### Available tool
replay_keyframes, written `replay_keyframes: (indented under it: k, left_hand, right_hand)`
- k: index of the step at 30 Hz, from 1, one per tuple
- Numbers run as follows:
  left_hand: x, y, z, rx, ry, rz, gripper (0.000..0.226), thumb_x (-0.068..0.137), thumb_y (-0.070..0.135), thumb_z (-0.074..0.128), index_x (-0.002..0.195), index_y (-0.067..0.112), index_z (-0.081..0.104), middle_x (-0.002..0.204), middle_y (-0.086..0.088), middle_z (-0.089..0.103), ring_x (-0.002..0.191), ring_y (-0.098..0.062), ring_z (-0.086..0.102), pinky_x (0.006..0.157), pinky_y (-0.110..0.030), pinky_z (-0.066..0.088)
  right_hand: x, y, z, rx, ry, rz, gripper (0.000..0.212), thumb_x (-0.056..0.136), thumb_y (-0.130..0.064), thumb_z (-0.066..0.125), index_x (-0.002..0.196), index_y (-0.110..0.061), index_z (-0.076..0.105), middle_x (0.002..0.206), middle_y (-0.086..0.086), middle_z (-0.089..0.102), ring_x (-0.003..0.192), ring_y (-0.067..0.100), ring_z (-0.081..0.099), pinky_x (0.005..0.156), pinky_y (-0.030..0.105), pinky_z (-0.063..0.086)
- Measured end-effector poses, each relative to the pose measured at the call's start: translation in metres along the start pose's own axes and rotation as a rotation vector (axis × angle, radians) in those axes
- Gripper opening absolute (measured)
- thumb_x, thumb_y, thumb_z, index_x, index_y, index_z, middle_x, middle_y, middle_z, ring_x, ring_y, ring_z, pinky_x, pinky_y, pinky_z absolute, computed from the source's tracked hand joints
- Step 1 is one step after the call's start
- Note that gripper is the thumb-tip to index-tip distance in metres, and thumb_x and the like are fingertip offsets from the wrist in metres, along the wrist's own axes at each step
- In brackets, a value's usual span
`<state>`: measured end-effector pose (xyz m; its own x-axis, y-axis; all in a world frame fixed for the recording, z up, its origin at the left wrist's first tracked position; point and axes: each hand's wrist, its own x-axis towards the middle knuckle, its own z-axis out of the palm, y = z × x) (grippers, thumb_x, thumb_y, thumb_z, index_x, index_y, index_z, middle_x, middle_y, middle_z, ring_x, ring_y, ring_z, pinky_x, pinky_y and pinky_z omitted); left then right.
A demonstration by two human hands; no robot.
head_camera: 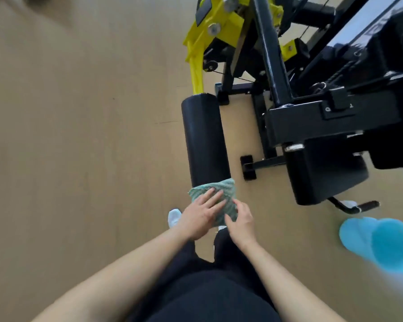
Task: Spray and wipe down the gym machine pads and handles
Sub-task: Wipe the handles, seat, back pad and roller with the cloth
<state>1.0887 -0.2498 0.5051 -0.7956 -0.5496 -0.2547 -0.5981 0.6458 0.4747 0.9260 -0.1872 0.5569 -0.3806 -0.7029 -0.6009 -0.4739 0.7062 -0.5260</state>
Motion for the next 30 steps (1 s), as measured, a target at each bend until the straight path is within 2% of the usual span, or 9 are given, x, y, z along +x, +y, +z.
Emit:
replay_keyframes:
  k: [2, 5, 10, 12, 15, 19, 26, 28, 30]
  left_hand:
    - [0.004, -0.018, -0.012, 0.058, -0.066, 0.045, 0.062, 0.1, 0.04, 0.037, 0.16, 0.028, 0.033, 0.172, -0.001, 0.02, 0.159, -0.032, 0.018, 0.127, -0.049, 0.024]
    - [0.016, -0.037, -0.034, 0.154, -0.124, 0.068, 0.067, 0.103, 0.053, 0.045, 0.163, 0.035, 0.024, 0.174, 0.002, 0.009, 0.161, -0.029, 0.006, 0.129, -0.047, 0.012]
    - [0.045, -0.06, -0.072, 0.237, -0.111, 0.054, 0.071, 0.101, 0.054, 0.052, 0.163, 0.033, 0.025, 0.173, -0.002, 0.015, 0.16, -0.03, 0.011, 0.128, -0.05, 0.021]
    - [0.061, -0.07, -0.091, 0.268, -0.154, 0.06, 0.07, 0.103, 0.058, 0.046, 0.164, 0.035, 0.021, 0.174, -0.001, 0.009, 0.161, -0.028, 0.004, 0.13, -0.048, 0.014]
    - [0.083, -0.084, -0.117, 0.31, -0.214, 0.056, 0.071, 0.103, 0.063, 0.038, 0.165, 0.039, 0.012, 0.174, 0.002, -0.002, 0.161, -0.025, -0.007, 0.13, -0.046, 0.003]
    - [0.127, -0.122, -0.15, 0.37, -0.223, 0.086, 0.069, 0.104, 0.064, 0.035, 0.164, 0.041, 0.011, 0.174, 0.002, -0.001, 0.161, -0.028, -0.005, 0.131, -0.048, 0.001]
    - [0.217, -0.205, -0.207, 0.491, -0.21, 0.315, 0.073, 0.1, 0.074, 0.025, 0.164, 0.042, 0.008, 0.173, 0.005, 0.001, 0.161, -0.031, -0.002, 0.129, -0.056, -0.006]
    - [0.236, -0.225, -0.22, 0.523, -0.226, 0.368, 0.072, 0.1, 0.072, 0.024, 0.164, 0.042, 0.008, 0.174, 0.006, 0.003, 0.161, -0.031, -0.001, 0.128, -0.057, -0.007]
    - [0.251, -0.239, -0.232, 0.529, -0.225, 0.392, 0.07, 0.101, 0.071, 0.026, 0.164, 0.04, 0.02, 0.173, 0.003, 0.014, 0.161, -0.034, 0.006, 0.128, -0.06, -0.003]
  right_hand:
    - [-0.004, 0.004, 0.008, -0.002, -0.011, 0.047, 0.06, 0.091, -0.013, 0.072, 0.147, -0.01, 0.05, 0.143, 0.007, 0.054, 0.133, 0.026, 0.052, 0.114, 0.033, 0.039]
    - [-0.001, -0.002, 0.018, -0.013, 0.004, 0.036, 0.07, 0.091, -0.021, 0.073, 0.154, -0.012, 0.043, 0.152, 0.009, 0.049, 0.141, 0.028, 0.044, 0.12, 0.038, 0.034]
    - [0.025, -0.031, 0.025, -0.112, -0.093, -0.028, 0.092, 0.097, -0.041, 0.066, 0.166, -0.029, 0.007, 0.173, 0.01, 0.005, 0.159, 0.027, 0.007, 0.127, 0.04, 0.018]
    - [0.039, -0.044, 0.023, -0.171, -0.098, -0.041, 0.094, 0.1, -0.042, 0.062, 0.165, -0.031, -0.006, 0.173, 0.013, -0.006, 0.16, 0.03, -0.001, 0.127, 0.04, 0.013]
    - [0.058, -0.063, 0.024, -0.229, -0.078, -0.05, 0.097, 0.102, -0.045, 0.058, 0.163, -0.026, -0.014, 0.171, 0.021, -0.008, 0.159, 0.036, -0.002, 0.128, 0.043, 0.008]
    - [0.096, -0.097, 0.032, -0.282, 0.017, -0.031, 0.106, 0.097, -0.055, 0.06, 0.162, -0.02, -0.017, 0.168, 0.028, -0.002, 0.157, 0.042, 0.002, 0.129, 0.05, 0.01]
    - [0.169, -0.183, 0.048, -0.282, 0.215, 0.133, 0.109, 0.09, -0.064, 0.064, 0.165, -0.016, 0.001, 0.166, 0.031, 0.013, 0.154, 0.047, 0.015, 0.124, 0.061, 0.018]
    - [0.185, -0.209, 0.05, -0.266, 0.221, 0.209, 0.109, 0.092, -0.064, 0.062, 0.164, -0.018, -0.005, 0.167, 0.028, 0.007, 0.155, 0.047, 0.01, 0.124, 0.063, 0.014]
    - [0.199, -0.23, 0.047, -0.231, 0.188, 0.267, 0.108, 0.093, -0.063, 0.06, 0.163, -0.021, -0.011, 0.169, 0.024, -0.001, 0.156, 0.046, 0.002, 0.124, 0.064, 0.008]
